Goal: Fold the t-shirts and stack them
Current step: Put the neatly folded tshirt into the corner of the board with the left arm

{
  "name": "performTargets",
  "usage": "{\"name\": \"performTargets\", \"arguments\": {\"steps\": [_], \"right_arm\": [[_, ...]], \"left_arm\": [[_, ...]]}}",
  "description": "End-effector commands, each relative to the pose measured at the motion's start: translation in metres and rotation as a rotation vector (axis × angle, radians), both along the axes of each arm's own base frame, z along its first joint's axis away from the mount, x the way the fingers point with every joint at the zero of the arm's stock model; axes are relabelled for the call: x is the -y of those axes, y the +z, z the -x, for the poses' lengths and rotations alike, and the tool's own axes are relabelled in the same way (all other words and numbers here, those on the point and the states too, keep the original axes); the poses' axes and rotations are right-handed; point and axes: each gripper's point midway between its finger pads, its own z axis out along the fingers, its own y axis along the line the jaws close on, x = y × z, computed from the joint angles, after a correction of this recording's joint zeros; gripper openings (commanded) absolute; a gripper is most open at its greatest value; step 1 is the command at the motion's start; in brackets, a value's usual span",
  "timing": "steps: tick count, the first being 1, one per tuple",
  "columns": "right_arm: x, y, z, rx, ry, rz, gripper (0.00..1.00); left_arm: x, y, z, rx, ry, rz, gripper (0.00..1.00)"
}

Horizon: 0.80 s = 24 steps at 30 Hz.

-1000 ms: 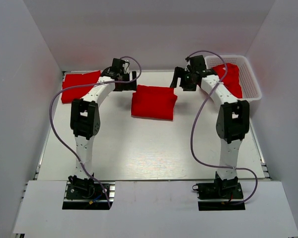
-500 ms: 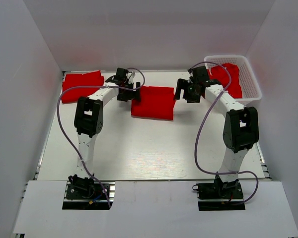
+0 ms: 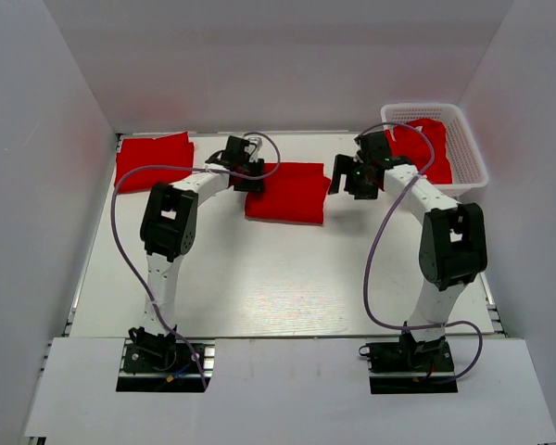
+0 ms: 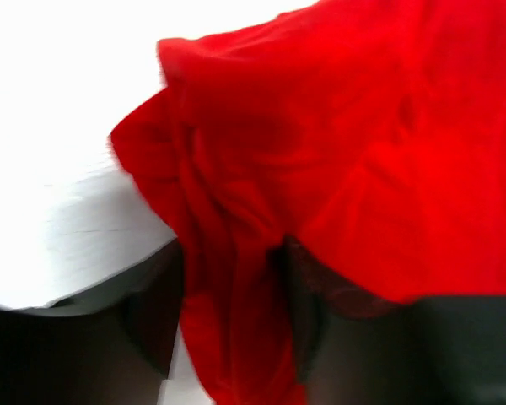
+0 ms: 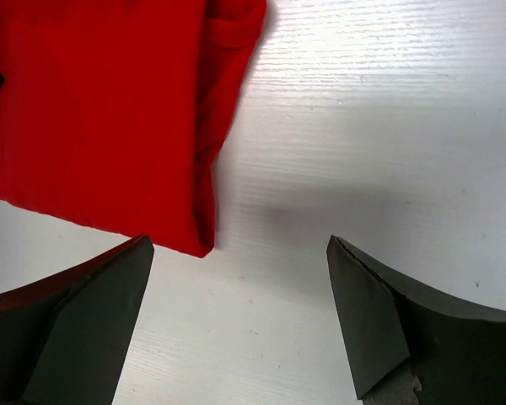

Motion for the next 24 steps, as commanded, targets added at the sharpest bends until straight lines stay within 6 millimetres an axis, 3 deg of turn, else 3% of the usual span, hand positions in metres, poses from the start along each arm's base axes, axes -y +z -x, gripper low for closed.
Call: {"name": "performTargets", "arguments": {"steps": [1,7,11,14,16,19,24], "right_arm": [[0.007,0.026,-0.003,0.086,-0.039,0.003,0.90],[0.022,0.030,0.002,0.108,-0.095,0.049,0.90],[0.032,0.039,0.004,0.141,-0.124,0.070,0.90],[0.038,0.050,0.008,0.179,-0.150,0.076,0.90],[0.043,0.054,0.011,0.198,-0.169,0.082,0.90],[0.048,0.055,0.015,0.211,-0.182,0.098,0.90],[0.053,0.060,0.016,0.218,-0.190,0.124,0.90]], "left_arm": [[0.010,-0.049,0.055,-0.185,-0.050,-0.065,0.54],[0.018,-0.050,0.051,-0.192,-0.017,-0.079,0.00],[0.024,-0.011,0.034,-0.090,-0.044,-0.056,0.00],[0.027,0.047,0.016,0.056,-0.073,-0.015,0.00],[0.018,0.086,0.004,0.137,-0.059,0.005,0.00],[0.009,0.122,-0.009,0.227,-0.076,-0.038,0.00],[-0.008,0.161,-0.025,0.309,-0.143,-0.105,0.00]]}}
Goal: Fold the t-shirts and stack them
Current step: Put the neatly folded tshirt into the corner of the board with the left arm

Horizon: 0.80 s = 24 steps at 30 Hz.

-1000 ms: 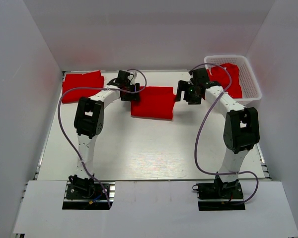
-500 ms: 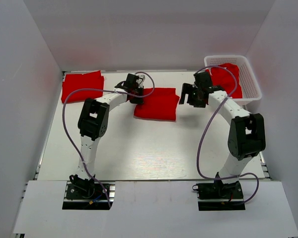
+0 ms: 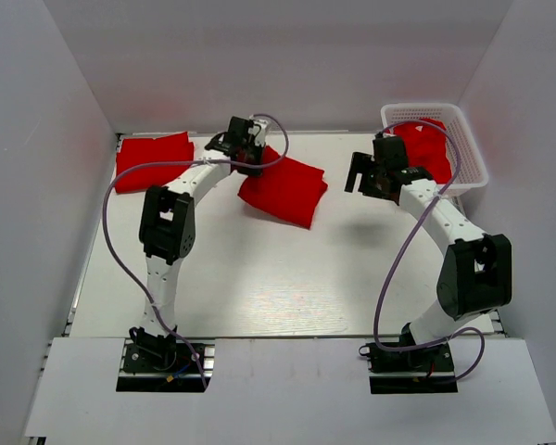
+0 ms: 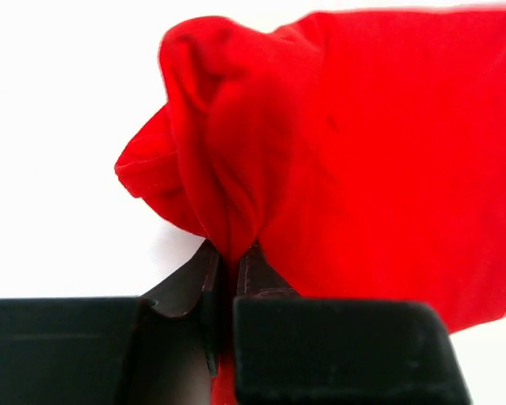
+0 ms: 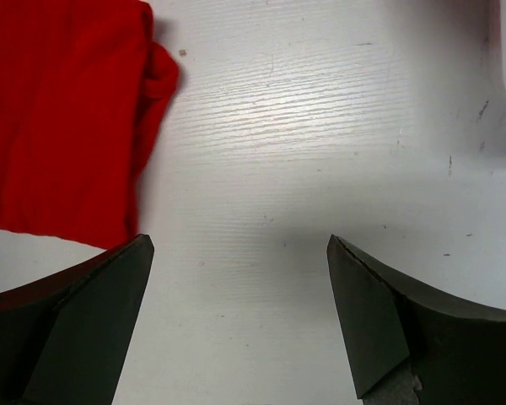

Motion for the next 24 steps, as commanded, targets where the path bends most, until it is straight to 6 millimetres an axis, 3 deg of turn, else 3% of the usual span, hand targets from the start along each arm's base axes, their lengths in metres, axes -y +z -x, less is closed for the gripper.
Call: {"name": "performTargets", "arguments": {"steps": [1,4,5,11,15,22,24], "right_arm": [[0.011,0.017,-0.005,0.060,-0.038,0.025,0.90],[0.013,0.016,-0.004,0.056,-0.044,0.034,0.90],[0.013,0.018,-0.005,0.060,-0.047,0.039,0.90],[0.017,0.028,-0.013,0.085,-0.059,0.054,0.90],[0.014,0.032,-0.018,0.098,-0.055,0.055,0.90],[0.013,0.024,-0.022,0.065,-0.051,0.064,0.90],[0.011,0.023,-0.024,0.060,-0.047,0.058,0.90]], "left_arm": [[-0.020,0.102,-0.016,0.203,-0.051,-0.022,0.00],[-0.041,0.109,-0.023,0.227,-0.037,-0.074,0.00],[-0.052,0.103,-0.026,0.214,-0.020,-0.097,0.00],[-0.100,0.128,-0.047,0.278,0.044,-0.182,0.00],[-0.121,0.142,-0.053,0.311,0.050,-0.233,0.00],[-0.190,0.163,-0.059,0.343,0.186,-0.325,0.00],[-0.209,0.179,-0.062,0.378,0.231,-0.329,0.00]]}}
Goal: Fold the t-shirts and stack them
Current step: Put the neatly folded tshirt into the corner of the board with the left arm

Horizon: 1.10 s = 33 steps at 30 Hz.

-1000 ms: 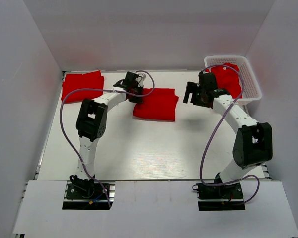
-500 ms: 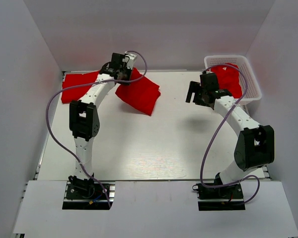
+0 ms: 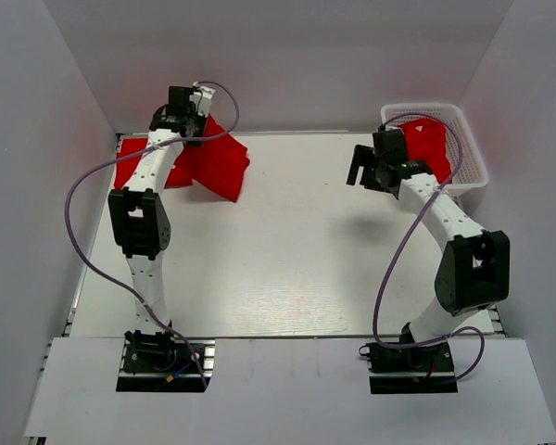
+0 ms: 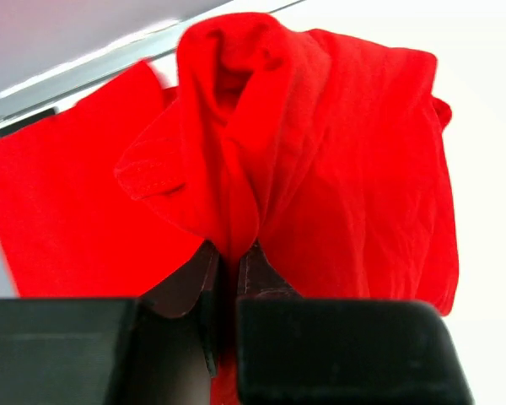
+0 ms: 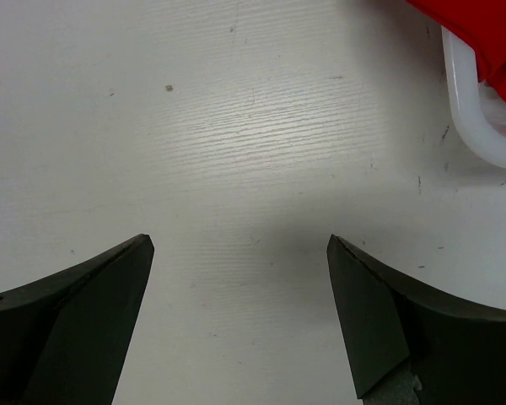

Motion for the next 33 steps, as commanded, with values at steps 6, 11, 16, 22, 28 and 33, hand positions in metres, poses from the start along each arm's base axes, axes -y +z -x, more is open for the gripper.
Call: {"name": "performTargets", "arguments": {"steps": [6,11,16,22,28,33], "right_arm": [[-0.008,0.010,-0.015,0.018,0.013,-0.021,0.90],[-0.012,0.008,-0.019,0.016,0.027,-0.036,0.90],[-0.016,0.004,-0.021,-0.002,0.032,-0.038,0.90],[-0.019,0.003,-0.020,-0.003,0.038,-0.048,0.90],[-0.020,-0.003,-0.023,-0.018,0.048,-0.050,0.90],[-0.021,-0.005,-0.023,-0.032,0.048,-0.048,0.90]], "left_arm": [[-0.073,0.119,-0.010,0.277,0.157,-0.014,0.00],[-0.081,0.124,-0.013,0.292,0.122,0.027,0.00],[-0.088,0.135,-0.012,0.319,0.115,0.066,0.00],[-0.100,0.162,-0.014,0.390,0.110,0.122,0.00],[-0.106,0.173,-0.018,0.430,0.098,0.174,0.00],[-0.114,0.147,-0.023,0.384,0.121,0.170,0.00]]}}
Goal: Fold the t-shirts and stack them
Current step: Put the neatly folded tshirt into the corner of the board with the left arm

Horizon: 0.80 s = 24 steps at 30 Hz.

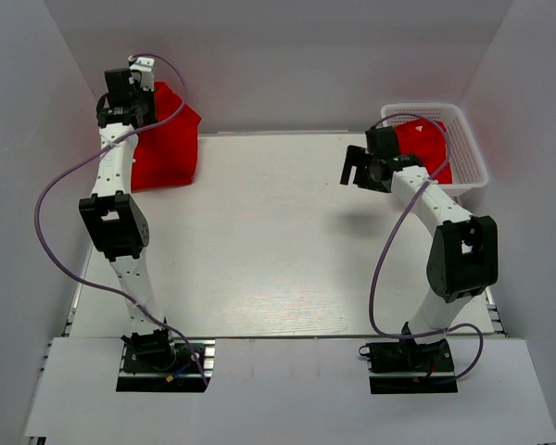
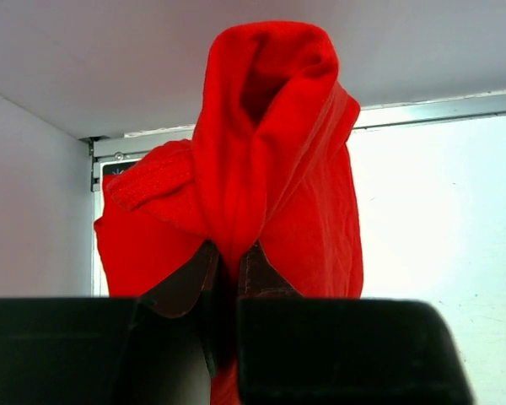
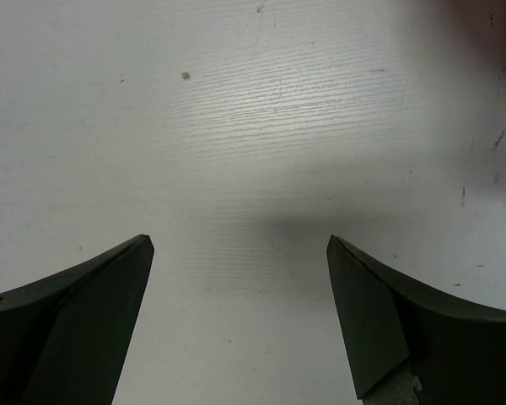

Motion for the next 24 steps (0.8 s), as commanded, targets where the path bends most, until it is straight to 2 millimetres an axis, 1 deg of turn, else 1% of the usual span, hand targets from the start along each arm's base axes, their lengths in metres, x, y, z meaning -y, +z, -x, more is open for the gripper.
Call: {"name": "performTargets", "arguments": {"steps": [1,2,3,4,5,6,7,8,9,10,11,12,13,14,15,16,17,19,20,21,22,23,24], "right_arm": [[-0.002,0.015,-0.011,0.037,-0.001,-0.010,0.90],[-0.002,0.016,-0.011,0.038,0.000,-0.010,0.90],[-0.001,0.015,-0.012,0.036,-0.004,-0.007,0.90],[-0.001,0.014,-0.011,0.030,-0.003,-0.001,0.90],[-0.001,0.013,-0.012,0.025,-0.006,-0.001,0.90],[-0.002,0.015,-0.012,0.026,-0.003,-0.003,0.90],[-0.002,0.017,-0.013,0.029,-0.005,-0.003,0.90],[-0.001,0.015,-0.013,0.023,-0.006,0.002,0.90],[-0.002,0.018,-0.015,0.027,-0.005,0.002,0.90],[-0.002,0.017,-0.015,0.024,-0.006,0.003,0.90],[0.000,0.016,-0.016,0.021,-0.011,0.006,0.90],[-0.001,0.018,-0.017,0.022,-0.010,0.005,0.90],[-0.001,0.017,-0.017,0.021,-0.010,0.007,0.90],[-0.002,0.017,-0.016,0.019,-0.010,0.005,0.90],[-0.001,0.015,-0.016,0.011,-0.011,0.010,0.90],[-0.001,0.017,-0.017,0.015,-0.015,0.009,0.90],[-0.001,0.014,-0.017,0.006,-0.015,0.014,0.90],[0.001,0.015,-0.018,0.004,-0.024,0.019,0.90],[0.002,0.016,-0.018,0.002,-0.026,0.024,0.90],[0.004,0.013,-0.018,-0.003,-0.032,0.039,0.90],[0.001,0.014,-0.018,-0.005,-0.025,0.025,0.90],[0.001,0.017,-0.019,-0.003,-0.028,0.022,0.90],[0.001,0.016,-0.018,-0.007,-0.026,0.023,0.90]], "left_arm": [[-0.007,0.057,0.008,0.131,0.012,0.001,0.00],[-0.009,0.055,0.007,0.130,0.025,-0.004,0.00],[-0.011,0.044,0.006,0.110,0.035,-0.006,0.00],[-0.023,0.038,0.006,0.101,0.071,-0.017,0.00],[-0.029,0.035,0.004,0.104,0.081,-0.018,0.00],[-0.034,0.023,0.003,0.082,0.107,-0.027,0.00],[-0.042,0.023,0.004,0.081,0.127,-0.033,0.00],[-0.044,0.016,0.002,0.068,0.137,-0.036,0.00],[-0.046,0.016,0.003,0.067,0.147,-0.040,0.00],[-0.056,0.011,0.003,0.057,0.174,-0.048,0.00],[-0.059,0.004,0.002,0.046,0.188,-0.053,0.00],[-0.071,0.004,0.005,0.043,0.229,-0.068,0.00],[-0.074,-0.001,0.003,0.039,0.244,-0.075,0.00],[-0.082,0.001,0.003,0.049,0.265,-0.081,0.00],[-0.082,-0.010,0.002,0.028,0.264,-0.080,0.00],[-0.085,-0.014,0.000,0.028,0.273,-0.083,0.00],[-0.091,-0.018,0.002,0.018,0.279,-0.091,0.00],[-0.092,-0.029,-0.002,0.005,0.279,-0.091,0.00],[-0.098,-0.039,-0.003,-0.011,0.280,-0.086,0.00],[-0.098,-0.043,-0.005,-0.011,0.280,-0.085,0.00],[-0.098,-0.049,-0.006,-0.021,0.280,-0.085,0.00],[-0.104,-0.060,-0.006,-0.039,0.288,-0.083,0.00],[-0.105,-0.059,-0.007,-0.030,0.289,-0.084,0.00]]}}
